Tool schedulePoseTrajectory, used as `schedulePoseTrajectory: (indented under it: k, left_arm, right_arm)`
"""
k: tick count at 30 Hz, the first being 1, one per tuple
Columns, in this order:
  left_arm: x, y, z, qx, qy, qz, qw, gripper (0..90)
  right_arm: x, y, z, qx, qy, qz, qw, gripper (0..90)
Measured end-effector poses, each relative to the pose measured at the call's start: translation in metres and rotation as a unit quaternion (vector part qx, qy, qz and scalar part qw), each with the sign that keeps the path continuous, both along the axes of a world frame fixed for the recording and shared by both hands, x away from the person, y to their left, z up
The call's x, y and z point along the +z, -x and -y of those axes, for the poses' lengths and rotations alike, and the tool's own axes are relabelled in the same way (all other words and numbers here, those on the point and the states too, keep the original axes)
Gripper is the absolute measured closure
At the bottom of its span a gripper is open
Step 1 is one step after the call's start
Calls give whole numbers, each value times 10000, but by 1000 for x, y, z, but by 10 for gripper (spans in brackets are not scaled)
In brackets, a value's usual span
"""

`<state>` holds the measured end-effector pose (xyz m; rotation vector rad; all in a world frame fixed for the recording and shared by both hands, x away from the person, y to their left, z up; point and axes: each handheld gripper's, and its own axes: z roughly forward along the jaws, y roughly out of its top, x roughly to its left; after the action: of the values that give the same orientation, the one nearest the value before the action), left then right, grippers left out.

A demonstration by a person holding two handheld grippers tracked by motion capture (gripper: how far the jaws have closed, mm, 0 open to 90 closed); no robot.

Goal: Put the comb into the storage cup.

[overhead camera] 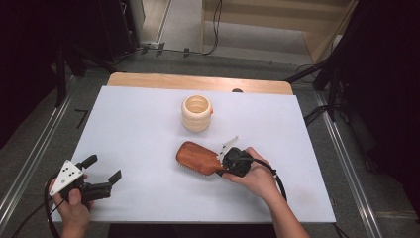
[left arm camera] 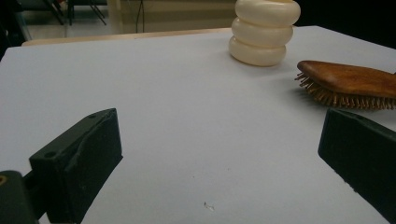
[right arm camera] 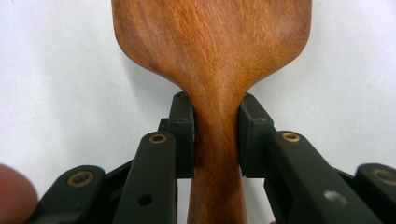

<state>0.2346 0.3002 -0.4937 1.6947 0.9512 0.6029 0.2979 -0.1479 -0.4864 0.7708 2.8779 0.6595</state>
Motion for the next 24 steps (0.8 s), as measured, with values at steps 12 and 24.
schedulePoseTrajectory:
  k: [12,24]
  left_arm:
    - [0,0,-1,81,43,3,10000,68]
    - [2,1,0,137,19,45,9999,28]
  right_arm:
    - [-4,9,5,-64,-302,290,9991,700]
    - [0,17,14,-187,-1036,516,9931,700]
